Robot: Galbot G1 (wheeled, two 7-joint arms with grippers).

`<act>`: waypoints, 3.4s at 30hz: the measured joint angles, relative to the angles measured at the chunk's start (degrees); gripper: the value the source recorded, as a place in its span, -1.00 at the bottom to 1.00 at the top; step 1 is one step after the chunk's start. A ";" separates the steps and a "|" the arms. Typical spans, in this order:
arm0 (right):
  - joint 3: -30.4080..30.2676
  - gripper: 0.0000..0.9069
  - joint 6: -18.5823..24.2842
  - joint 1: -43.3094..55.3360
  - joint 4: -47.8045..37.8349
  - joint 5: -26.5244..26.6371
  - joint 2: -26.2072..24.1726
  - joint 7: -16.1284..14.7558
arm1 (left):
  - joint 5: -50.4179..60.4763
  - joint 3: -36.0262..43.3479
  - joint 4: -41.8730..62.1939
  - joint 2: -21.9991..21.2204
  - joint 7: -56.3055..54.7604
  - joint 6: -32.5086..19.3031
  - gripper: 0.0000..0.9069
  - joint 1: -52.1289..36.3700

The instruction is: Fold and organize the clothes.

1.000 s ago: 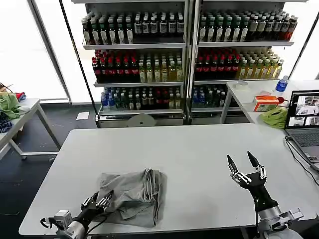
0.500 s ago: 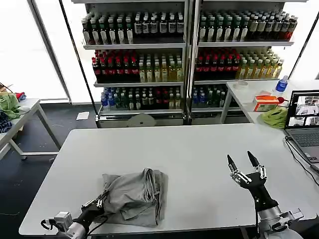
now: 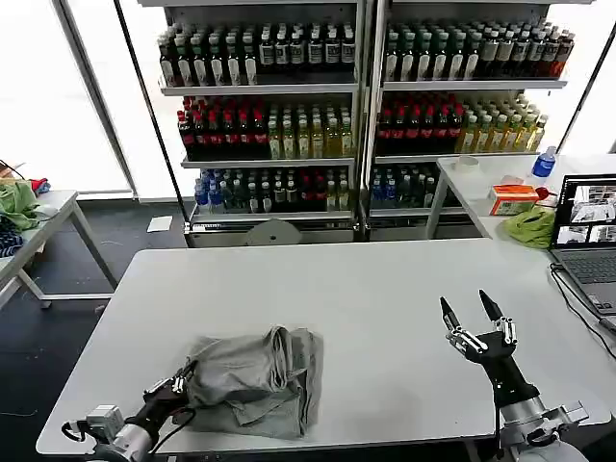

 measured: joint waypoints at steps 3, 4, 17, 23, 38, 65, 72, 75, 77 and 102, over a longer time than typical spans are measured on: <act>-0.32 1.00 0.00 0.31 -0.25 -0.08 0.09 0.01 | -0.21 -2.03 0.05 0.54 0.64 -0.15 -0.98 0.45; -0.45 1.00 -0.01 0.39 -0.25 -0.10 0.13 0.00 | -0.24 -2.51 0.17 0.58 0.79 -0.15 -0.98 0.52; -0.15 1.00 -0.01 0.31 -0.20 0.05 -0.16 0.13 | 0.21 -3.79 -0.91 0.22 1.56 1.15 1.00 0.87; -0.12 1.00 0.08 0.52 -0.29 0.28 -0.09 0.15 | -0.38 -4.73 -0.53 1.06 1.93 1.96 1.00 1.34; 0.38 1.00 0.00 0.30 -0.14 0.80 -0.51 0.12 | -1.71 -4.33 1.94 1.99 2.59 4.21 0.53 1.49; 0.44 1.00 0.20 1.00 -0.62 1.35 -0.87 0.06 | -5.78 -3.70 1.13 1.87 2.15 6.37 -0.98 0.88; 0.02 1.00 0.25 1.39 -0.73 1.35 -0.59 0.07 | -6.66 -6.39 0.94 1.88 2.23 6.81 -0.98 1.20; 0.05 1.00 0.40 1.65 -0.90 1.49 -0.82 0.08 | -6.77 -8.78 1.40 2.75 2.59 6.88 -0.98 1.62; 0.05 1.00 0.50 1.72 -1.10 1.59 -0.94 0.07 | -6.52 -10.86 1.92 3.64 3.00 6.72 -0.98 1.89; 0.33 1.00 0.08 2.38 -0.41 2.54 -1.03 0.56 | -0.59 -34.05 -1.05 19.37 8.66 11.96 -0.98 3.63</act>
